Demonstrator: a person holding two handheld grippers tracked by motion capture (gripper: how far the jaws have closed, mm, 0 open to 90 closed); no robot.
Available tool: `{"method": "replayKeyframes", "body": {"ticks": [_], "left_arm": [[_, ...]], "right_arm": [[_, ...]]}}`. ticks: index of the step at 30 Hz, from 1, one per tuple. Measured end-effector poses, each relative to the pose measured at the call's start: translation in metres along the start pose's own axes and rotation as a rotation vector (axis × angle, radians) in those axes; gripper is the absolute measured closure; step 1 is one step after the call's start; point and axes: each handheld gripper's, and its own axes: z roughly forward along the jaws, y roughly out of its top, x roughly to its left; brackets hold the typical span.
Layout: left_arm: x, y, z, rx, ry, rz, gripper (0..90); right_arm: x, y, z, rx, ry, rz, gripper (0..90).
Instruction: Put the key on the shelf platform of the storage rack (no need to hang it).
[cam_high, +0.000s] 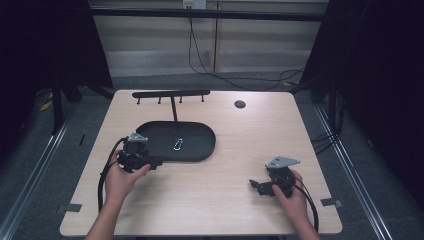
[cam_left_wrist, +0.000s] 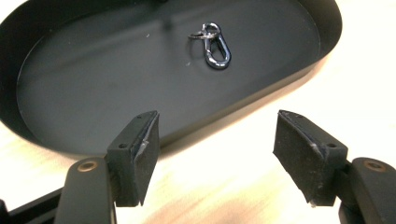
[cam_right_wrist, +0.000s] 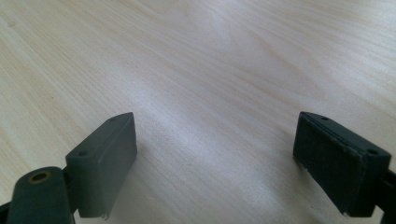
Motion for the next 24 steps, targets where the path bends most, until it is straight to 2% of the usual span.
{"method": "replayKeyframes", "body": {"ticks": [7, 16, 19, 24], "left_arm": [[-0.003, -0.013, -0.003, 0.006, -0.004, 0.013, 30.9], [-0.004, -0.030, 0.000, 0.023, 0.001, 0.009, 29.8], [-0.004, -0.036, 0.002, 0.030, 0.001, 0.016, 29.5], [-0.006, -0.043, 0.006, 0.057, 0.006, 0.053, 27.6]], "right_arm": [[0.000, 0.000, 0.000, 0.001, 0.000, 0.001, 13.0], [0.000, 0.000, 0.000, 0.000, 0.000, 0.000, 13.1], [0.000, 0.000, 0.000, 0.000, 0.000, 0.000, 13.1], [0.000, 0.000, 0.000, 0.000, 0.000, 0.000, 13.1]]}}
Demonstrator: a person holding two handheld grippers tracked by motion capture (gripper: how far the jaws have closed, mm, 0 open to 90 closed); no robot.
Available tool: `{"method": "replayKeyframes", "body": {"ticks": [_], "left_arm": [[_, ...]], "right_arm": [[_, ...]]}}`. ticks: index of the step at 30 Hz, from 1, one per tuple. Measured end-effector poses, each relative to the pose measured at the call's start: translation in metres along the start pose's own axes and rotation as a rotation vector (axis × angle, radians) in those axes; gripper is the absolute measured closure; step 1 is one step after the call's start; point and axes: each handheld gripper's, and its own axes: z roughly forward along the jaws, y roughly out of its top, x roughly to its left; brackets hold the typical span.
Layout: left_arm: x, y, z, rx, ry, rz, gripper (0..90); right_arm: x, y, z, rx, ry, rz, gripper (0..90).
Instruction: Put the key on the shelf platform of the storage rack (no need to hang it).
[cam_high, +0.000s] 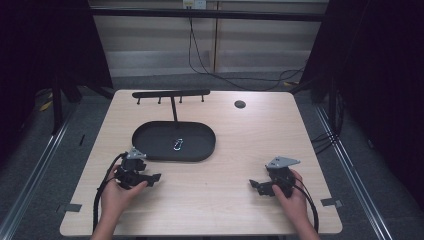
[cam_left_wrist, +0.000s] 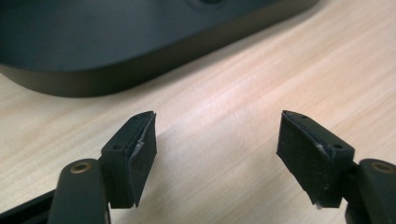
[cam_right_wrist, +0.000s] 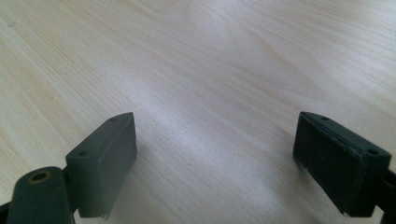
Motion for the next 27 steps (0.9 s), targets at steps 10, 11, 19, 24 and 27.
{"method": "replayKeyframes", "body": {"ticks": [10, 11, 19, 24, 27], "left_arm": [[-0.003, -0.007, 0.003, 0.009, 0.016, 0.014, 26.6], [-0.003, -0.008, 0.004, -0.002, 0.016, 0.020, 26.4], [-0.008, -0.018, 0.007, -0.059, 0.028, 0.092, 18.8], [-0.008, -0.026, 0.008, -0.125, 0.025, 0.099, 17.4], [-0.007, -0.027, 0.008, -0.132, 0.022, 0.101, 17.2]], "right_arm": [[0.000, 0.000, 0.000, 0.000, 0.000, 0.000, 13.1], [0.000, 0.000, 0.000, 0.001, 0.000, 0.001, 13.1], [0.000, 0.000, 0.000, 0.000, 0.000, 0.000, 13.1], [0.000, 0.000, 0.000, 0.001, 0.000, 0.001, 13.1], [0.000, 0.000, 0.000, 0.001, 0.000, 0.002, 13.1]]}}
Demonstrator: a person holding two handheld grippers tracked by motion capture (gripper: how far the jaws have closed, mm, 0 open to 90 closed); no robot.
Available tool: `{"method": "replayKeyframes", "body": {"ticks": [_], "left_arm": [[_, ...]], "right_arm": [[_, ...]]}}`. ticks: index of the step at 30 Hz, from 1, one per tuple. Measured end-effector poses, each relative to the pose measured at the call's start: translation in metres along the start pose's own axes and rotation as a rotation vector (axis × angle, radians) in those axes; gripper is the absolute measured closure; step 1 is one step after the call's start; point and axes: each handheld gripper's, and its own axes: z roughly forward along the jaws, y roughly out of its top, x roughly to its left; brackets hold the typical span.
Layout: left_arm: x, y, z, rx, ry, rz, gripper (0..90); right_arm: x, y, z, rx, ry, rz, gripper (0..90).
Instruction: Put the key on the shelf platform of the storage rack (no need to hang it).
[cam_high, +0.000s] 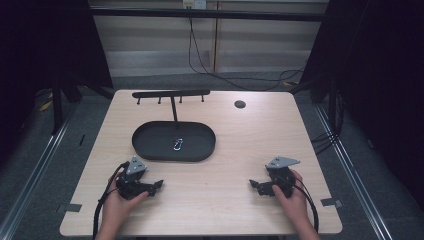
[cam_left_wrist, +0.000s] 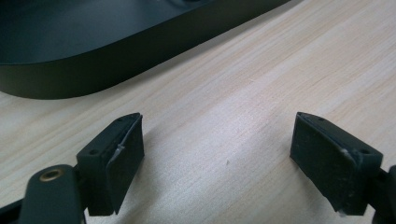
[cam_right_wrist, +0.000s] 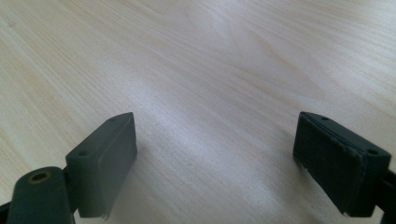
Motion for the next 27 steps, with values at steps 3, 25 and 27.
{"method": "replayKeyframes", "body": {"ticks": [3, 25, 27], "left_arm": [[0.0000, 0.0000, 0.0000, 0.000, 0.000, 0.001, 17.1], [-0.0002, 0.0002, -0.0001, 0.008, -0.001, 0.006, 15.5], [-0.0002, 0.0002, 0.0000, 0.008, -0.002, 0.006, 15.4]], "right_arm": [[0.0000, 0.0000, 0.0000, 0.000, 0.000, 0.000, 13.1], [0.0000, 0.0000, 0.0000, 0.000, 0.000, 0.000, 13.1], [-0.0001, -0.0001, 0.0000, -0.001, 0.000, -0.002, 13.1]]}}
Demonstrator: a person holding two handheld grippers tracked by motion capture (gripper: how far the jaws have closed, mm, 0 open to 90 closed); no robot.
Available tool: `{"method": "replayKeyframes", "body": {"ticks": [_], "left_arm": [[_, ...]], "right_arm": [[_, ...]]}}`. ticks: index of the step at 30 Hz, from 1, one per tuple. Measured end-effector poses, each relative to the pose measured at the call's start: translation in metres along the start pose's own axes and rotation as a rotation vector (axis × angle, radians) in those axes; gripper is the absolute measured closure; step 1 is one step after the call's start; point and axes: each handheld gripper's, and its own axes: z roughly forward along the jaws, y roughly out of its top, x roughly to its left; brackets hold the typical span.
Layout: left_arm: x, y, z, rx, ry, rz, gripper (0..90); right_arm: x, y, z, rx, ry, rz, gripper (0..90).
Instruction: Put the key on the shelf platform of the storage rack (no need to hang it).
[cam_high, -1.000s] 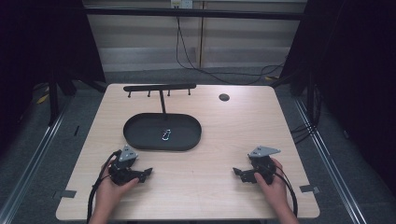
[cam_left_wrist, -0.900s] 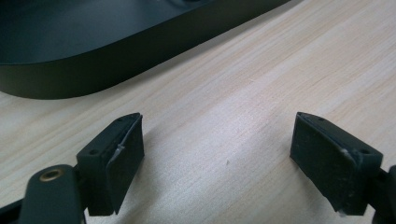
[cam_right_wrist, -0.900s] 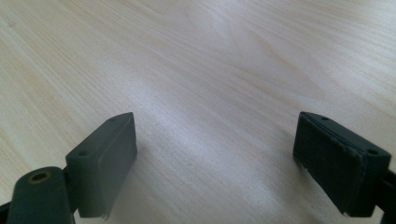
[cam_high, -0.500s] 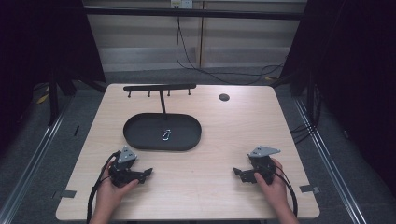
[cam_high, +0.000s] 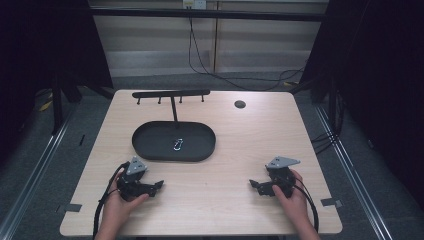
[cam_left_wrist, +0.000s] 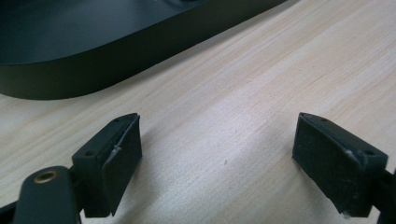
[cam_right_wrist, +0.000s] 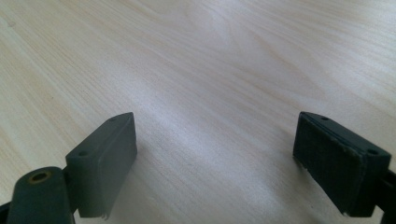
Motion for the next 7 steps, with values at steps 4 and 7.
{"method": "replayKeyframes", "body": {"ticks": [4, 7], "left_arm": [[0.0000, 0.0000, 0.0001, 0.000, -0.003, 0.000, 15.3], [0.0000, 0.0000, 0.0001, 0.000, -0.003, 0.000, 15.3]], "right_arm": [[0.0000, 0.0000, 0.0001, -0.001, 0.000, 0.000, 13.1], [0.0001, 0.0000, 0.0000, 0.000, 0.000, 0.002, 13.1]]}}
